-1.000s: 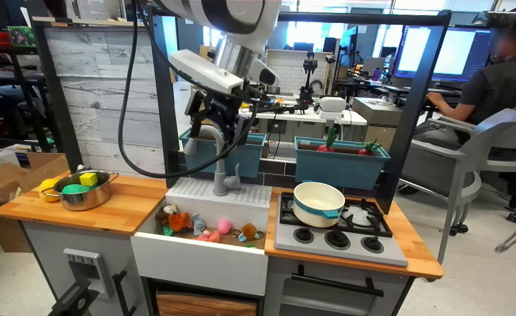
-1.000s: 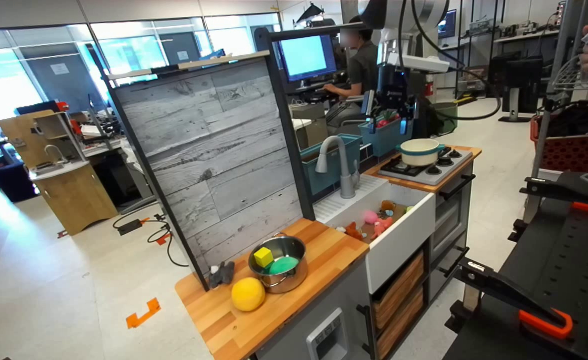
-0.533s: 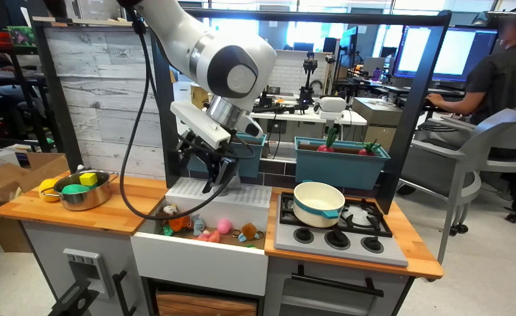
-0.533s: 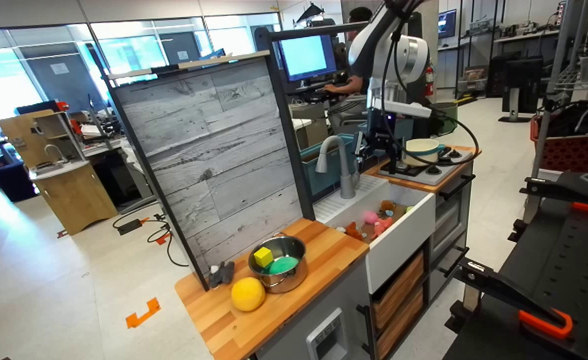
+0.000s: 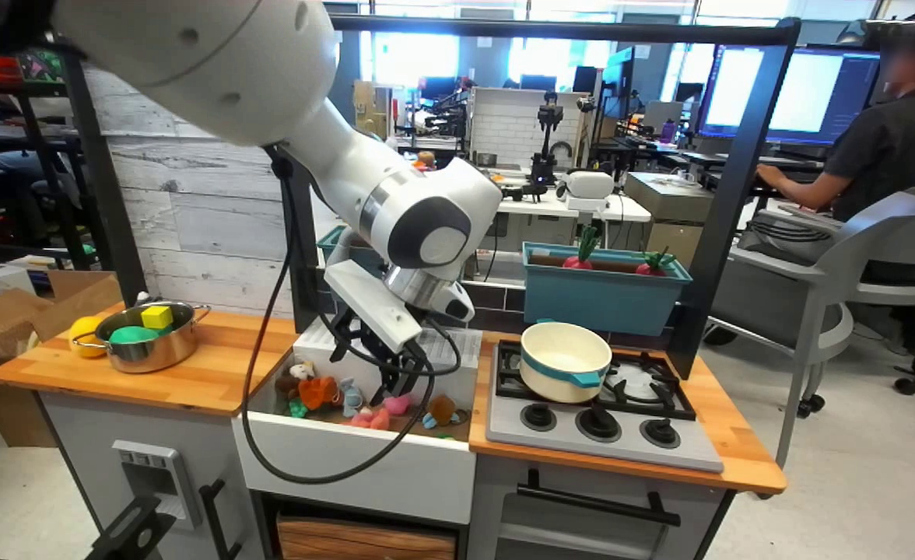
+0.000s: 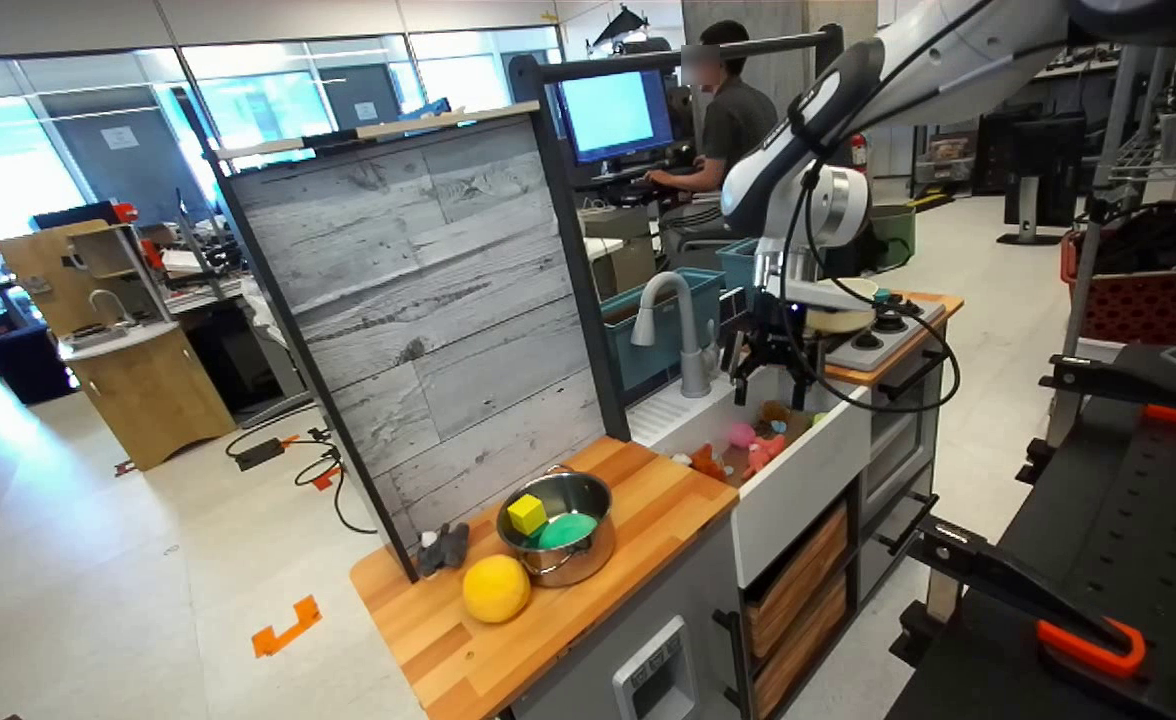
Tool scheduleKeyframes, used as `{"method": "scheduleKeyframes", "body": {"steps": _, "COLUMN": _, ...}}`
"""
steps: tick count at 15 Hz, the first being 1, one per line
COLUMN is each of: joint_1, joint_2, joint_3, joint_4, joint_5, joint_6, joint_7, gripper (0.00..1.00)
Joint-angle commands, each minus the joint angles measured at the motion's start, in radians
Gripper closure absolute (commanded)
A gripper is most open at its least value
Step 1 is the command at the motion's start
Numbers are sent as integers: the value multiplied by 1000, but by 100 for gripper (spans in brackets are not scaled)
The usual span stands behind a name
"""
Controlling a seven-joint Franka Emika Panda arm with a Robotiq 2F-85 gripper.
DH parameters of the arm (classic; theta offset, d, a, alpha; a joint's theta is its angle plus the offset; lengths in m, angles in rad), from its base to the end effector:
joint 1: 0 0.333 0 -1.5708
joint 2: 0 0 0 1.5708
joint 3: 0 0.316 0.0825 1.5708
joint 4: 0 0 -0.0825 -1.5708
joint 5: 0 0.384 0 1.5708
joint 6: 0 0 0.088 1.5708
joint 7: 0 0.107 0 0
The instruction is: Remove the pink doll from the sink
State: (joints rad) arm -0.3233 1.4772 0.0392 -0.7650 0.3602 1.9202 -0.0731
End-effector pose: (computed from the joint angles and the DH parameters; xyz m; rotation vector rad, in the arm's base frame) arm 0.7021 -0.1918 -0.0184 -2.6518 0.5659 0.3408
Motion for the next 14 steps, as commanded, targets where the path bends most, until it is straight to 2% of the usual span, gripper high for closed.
{"method": "scheduleKeyframes", "body": {"steps": 1, "joint_1": -6, "joint_2": 36, "joint_3": 12, "joint_4": -26, "joint_5": -13, "joint_6": 170, "joint_7": -15, "gripper": 0}}
{"method": "scheduleKeyframes", "body": {"steps": 4, "joint_1": 5, "joint_2": 53, "joint_3": 8, "joint_4": -67, "joint_5": -31, "joint_6": 328, "joint_7": -15, "gripper": 0}}
{"method": "scheduleKeyframes", "body": {"steps": 7, "joint_1": 8, "joint_2": 50, "joint_3": 9, "joint_4": -114, "joint_5": -42, "joint_6": 409, "joint_7": -4, "gripper": 0}}
{"method": "scheduleKeyframes", "body": {"steps": 14, "joint_1": 22, "joint_2": 45, "joint_3": 11, "joint_4": -146, "joint_5": -48, "joint_6": 388, "joint_7": 23, "gripper": 0}}
